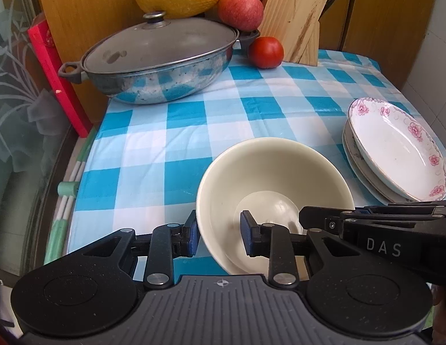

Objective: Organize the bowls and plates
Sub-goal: 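Carry the nested cream bowls with both grippers toward the pink-flowered plate stack, then lower the nested cream bowls into the pink-flowered deep plate with both grippers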

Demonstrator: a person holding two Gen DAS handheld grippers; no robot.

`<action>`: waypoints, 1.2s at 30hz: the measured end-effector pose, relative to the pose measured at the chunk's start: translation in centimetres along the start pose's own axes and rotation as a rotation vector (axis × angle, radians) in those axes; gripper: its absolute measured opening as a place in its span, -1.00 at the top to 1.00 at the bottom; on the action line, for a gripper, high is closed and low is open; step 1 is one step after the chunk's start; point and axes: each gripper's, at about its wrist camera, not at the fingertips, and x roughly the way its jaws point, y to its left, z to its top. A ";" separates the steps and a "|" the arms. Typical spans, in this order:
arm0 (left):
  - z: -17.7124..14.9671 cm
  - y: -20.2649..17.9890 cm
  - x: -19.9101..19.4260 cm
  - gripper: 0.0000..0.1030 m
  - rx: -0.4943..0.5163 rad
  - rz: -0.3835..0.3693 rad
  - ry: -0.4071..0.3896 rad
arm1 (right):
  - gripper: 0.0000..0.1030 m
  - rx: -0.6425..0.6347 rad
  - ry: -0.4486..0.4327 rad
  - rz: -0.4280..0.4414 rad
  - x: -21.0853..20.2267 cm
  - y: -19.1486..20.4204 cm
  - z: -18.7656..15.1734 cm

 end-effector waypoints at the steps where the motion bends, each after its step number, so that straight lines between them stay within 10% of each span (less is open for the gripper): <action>1: 0.1 0.0 -0.1 0.28 0.000 -0.003 -0.003 | 0.70 0.001 -0.004 0.000 -0.1 0.0 0.1; 36: 3.8 -8.3 -2.9 0.19 0.098 -0.097 -0.158 | 0.69 0.097 -0.218 -0.080 -8.4 -5.2 0.9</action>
